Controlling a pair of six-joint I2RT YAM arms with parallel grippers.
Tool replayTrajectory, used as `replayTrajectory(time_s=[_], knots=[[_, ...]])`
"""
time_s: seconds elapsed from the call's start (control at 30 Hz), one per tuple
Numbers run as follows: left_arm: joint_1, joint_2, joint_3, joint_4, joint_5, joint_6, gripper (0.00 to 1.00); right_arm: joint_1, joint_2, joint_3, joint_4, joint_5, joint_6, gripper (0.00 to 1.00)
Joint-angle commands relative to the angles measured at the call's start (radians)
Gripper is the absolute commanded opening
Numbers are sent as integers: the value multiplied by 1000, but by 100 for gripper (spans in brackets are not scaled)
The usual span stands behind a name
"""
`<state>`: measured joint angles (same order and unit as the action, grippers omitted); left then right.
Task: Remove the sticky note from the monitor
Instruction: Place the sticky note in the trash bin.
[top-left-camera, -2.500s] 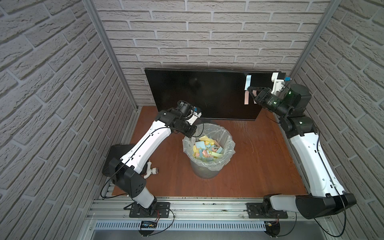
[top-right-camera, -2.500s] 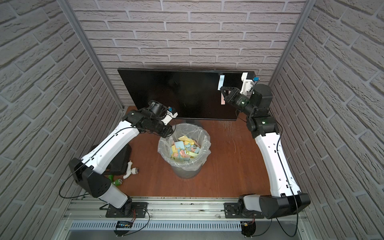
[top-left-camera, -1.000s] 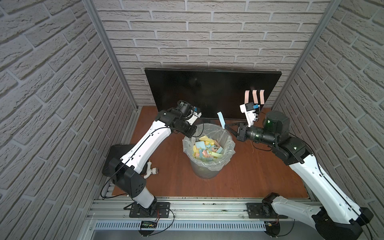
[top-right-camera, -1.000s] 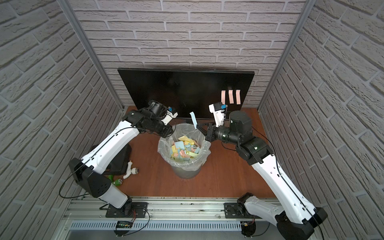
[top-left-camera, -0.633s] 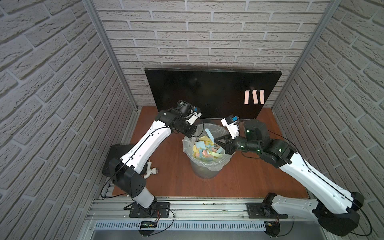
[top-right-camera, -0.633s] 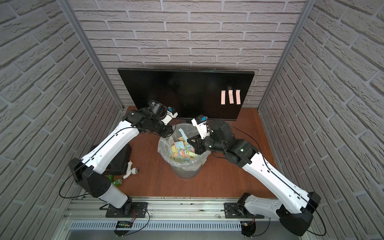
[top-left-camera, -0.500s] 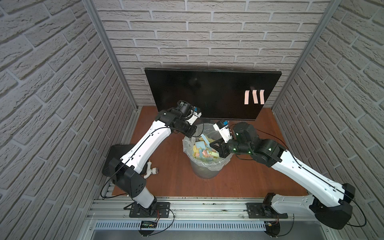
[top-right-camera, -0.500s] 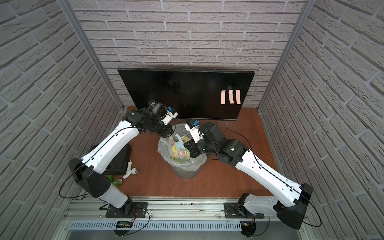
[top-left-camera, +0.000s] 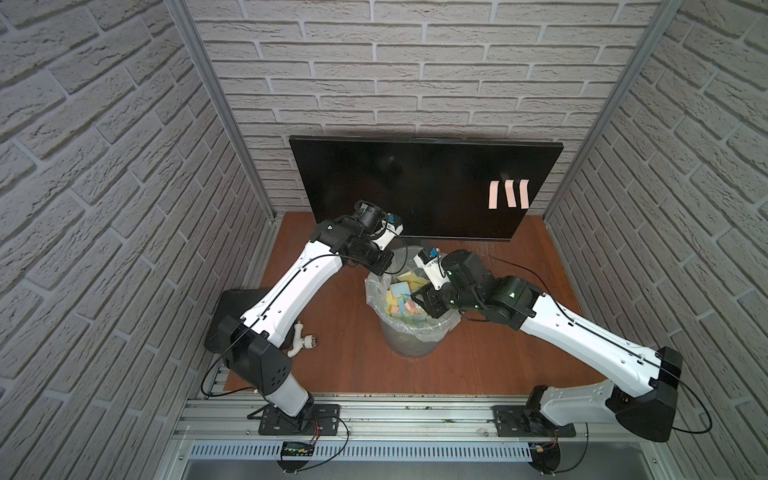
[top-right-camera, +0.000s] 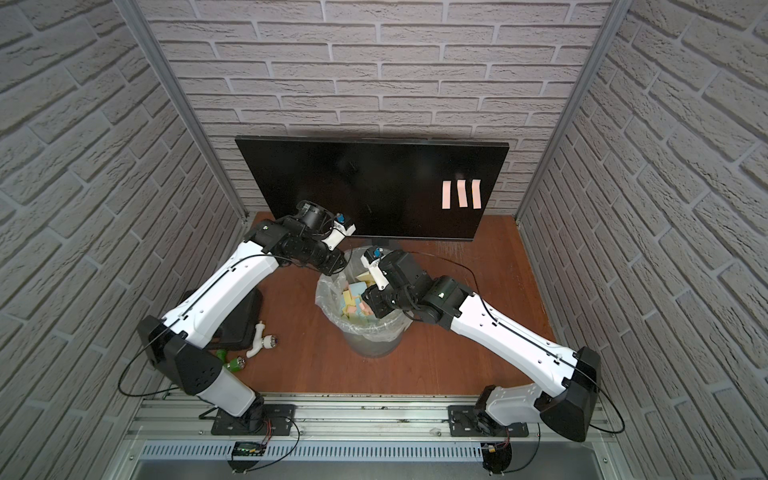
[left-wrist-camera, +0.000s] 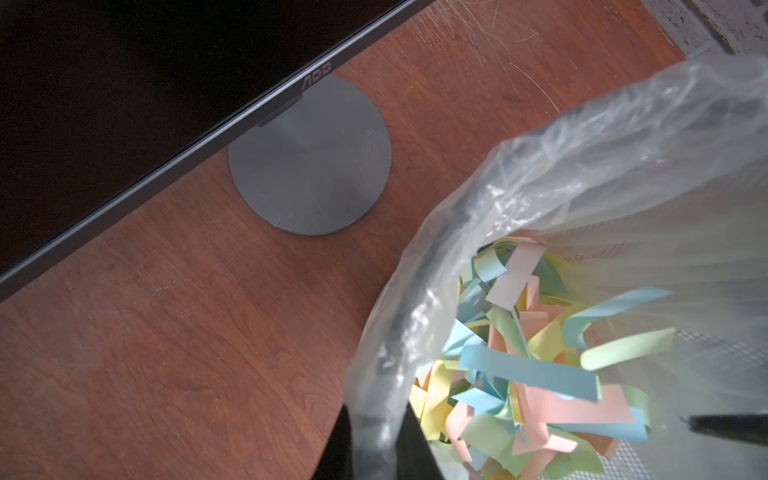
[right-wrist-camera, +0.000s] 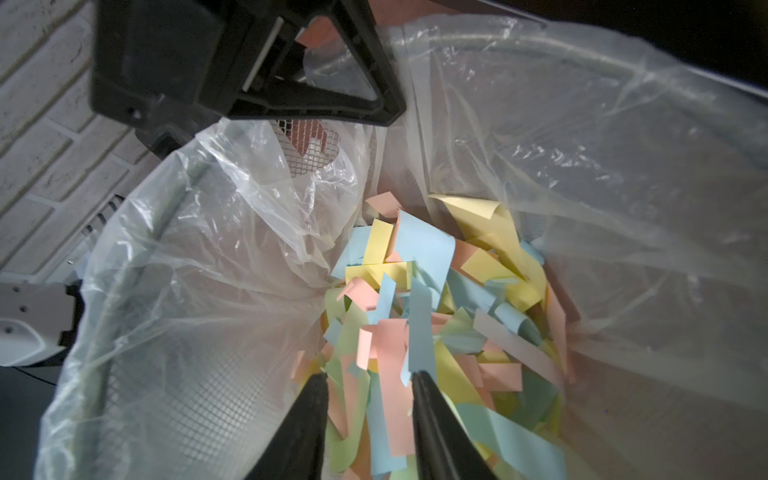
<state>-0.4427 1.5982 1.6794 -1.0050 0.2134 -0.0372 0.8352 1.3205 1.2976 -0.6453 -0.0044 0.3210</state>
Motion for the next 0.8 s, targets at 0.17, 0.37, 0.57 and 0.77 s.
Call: replayTrajectory(time_s=[0.17,0.37,0.57,0.77], knots=[[0,1,26,-4,17,21,17,5,-29,33,22,22,2,46],[0,-1,22,-3,17,22,17,1,-71,60,27,35,17,50],[-1,-1,22,-3,19,23,17,-76,-124,86,23,-7,66,51],[0,-3,25,-4,17,22,17,-221,-186,69,52,-134,140,50]])
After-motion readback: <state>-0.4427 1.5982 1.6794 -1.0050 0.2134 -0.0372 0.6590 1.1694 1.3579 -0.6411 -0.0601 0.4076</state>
